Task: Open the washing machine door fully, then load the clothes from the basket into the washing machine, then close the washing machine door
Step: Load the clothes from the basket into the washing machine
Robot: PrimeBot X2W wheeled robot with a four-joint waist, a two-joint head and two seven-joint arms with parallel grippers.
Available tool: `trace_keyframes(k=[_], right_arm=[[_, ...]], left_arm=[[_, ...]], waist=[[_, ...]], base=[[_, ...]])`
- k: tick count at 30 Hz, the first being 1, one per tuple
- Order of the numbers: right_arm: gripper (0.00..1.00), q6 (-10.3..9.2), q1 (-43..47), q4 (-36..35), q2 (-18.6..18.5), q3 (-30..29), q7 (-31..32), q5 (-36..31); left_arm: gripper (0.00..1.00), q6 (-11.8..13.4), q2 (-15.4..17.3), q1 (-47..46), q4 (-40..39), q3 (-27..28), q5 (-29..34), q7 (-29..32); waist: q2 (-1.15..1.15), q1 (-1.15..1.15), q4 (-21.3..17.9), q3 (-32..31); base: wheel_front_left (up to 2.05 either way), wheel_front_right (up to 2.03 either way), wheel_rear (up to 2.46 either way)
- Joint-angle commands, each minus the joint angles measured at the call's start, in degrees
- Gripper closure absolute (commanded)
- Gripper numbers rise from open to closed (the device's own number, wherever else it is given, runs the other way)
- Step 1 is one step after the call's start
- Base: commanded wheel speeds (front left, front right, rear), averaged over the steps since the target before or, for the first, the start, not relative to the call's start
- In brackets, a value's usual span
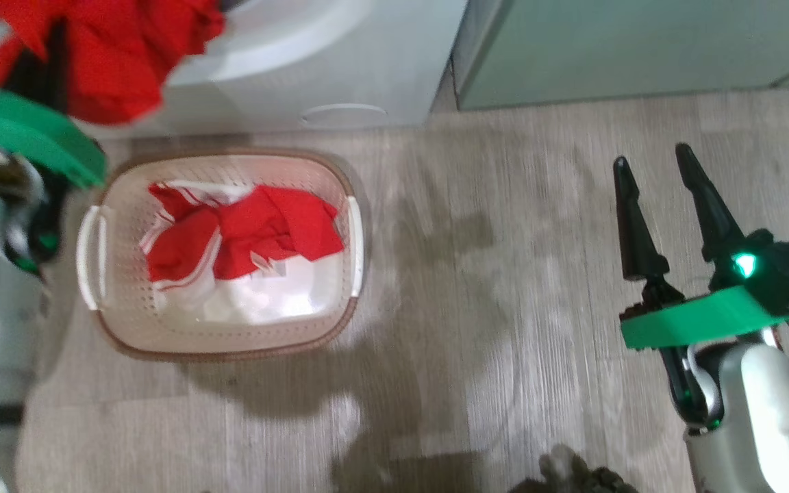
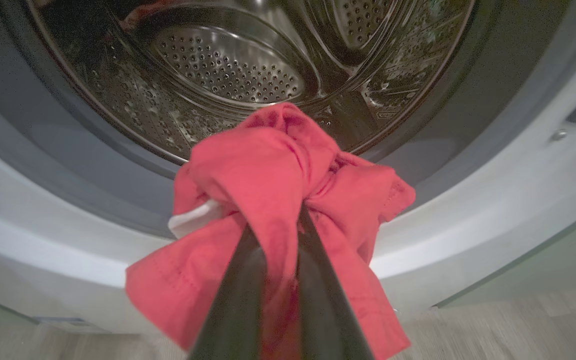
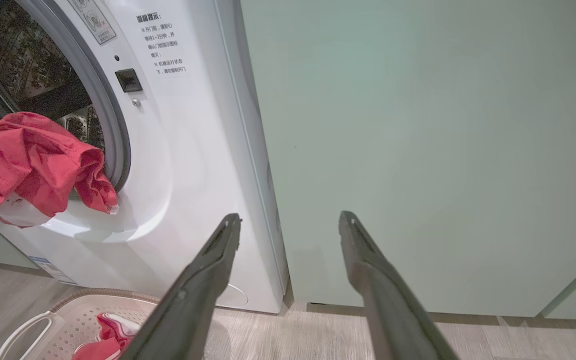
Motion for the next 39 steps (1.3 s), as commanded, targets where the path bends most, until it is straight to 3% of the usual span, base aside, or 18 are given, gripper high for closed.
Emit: trace_keyframes(k=[1,6,12,18,22,28,39], right_arm=[[0.00,0.00,-1.8,-1.2,0.0,1.9,-1.1,0.7],[0.00,0.00,-3.5,-0.1,0.0,2.9,-2.3,1.7],[0.00,0.00,-5.8,1.3,0.0,4.8,-3.6,3.3],[0.00,0.00,-7.7,2.6,0.0,6.9,-4.1,5.3],[0.00,0.00,-8.7,2.2,0.0,7.8,-4.1,6.8],[0.00,0.00,-9.2,1.1,0.0,8.4,-4.2,7.8],[0.00,0.00,-9.5,-0.1,0.0,7.6,-4.2,8.1]], left_arm=[[1.00,-1.2,3.9,-6.1,1.5,2.8,-0.8,1.6],[1.00,-2.6,6.1,-13.6,7.5,3.0,-1.8,6.4],[1.00,-4.5,10.3,-24.2,13.7,2.8,-3.3,17.0],[1.00,-4.2,14.6,-32.1,15.8,2.6,-3.8,26.5],[1.00,-2.9,17.5,-35.8,15.4,2.9,-3.0,28.8],[1.00,-0.6,20.2,-40.2,13.5,3.3,-0.6,25.8],[1.00,0.5,20.3,-41.8,11.3,4.0,3.1,7.3]], waist=[[0.00,-0.02,-2.3,4.1],[0.00,-0.02,-3.8,6.9],[0.00,-0.02,-6.4,11.0],[0.00,-0.02,-9.4,14.5],[0.00,-0.02,-11.4,16.4],[0.00,-0.02,-13.4,18.6],[0.00,-0.02,-13.8,20.3]], base=[[0.00,0.00,0.00],[0.00,0.00,0.00],[0.00,0.00,0.00],[0.00,0.00,0.00],[0.00,0.00,0.00],[0.00,0.00,0.00],[0.00,0.00,0.00]])
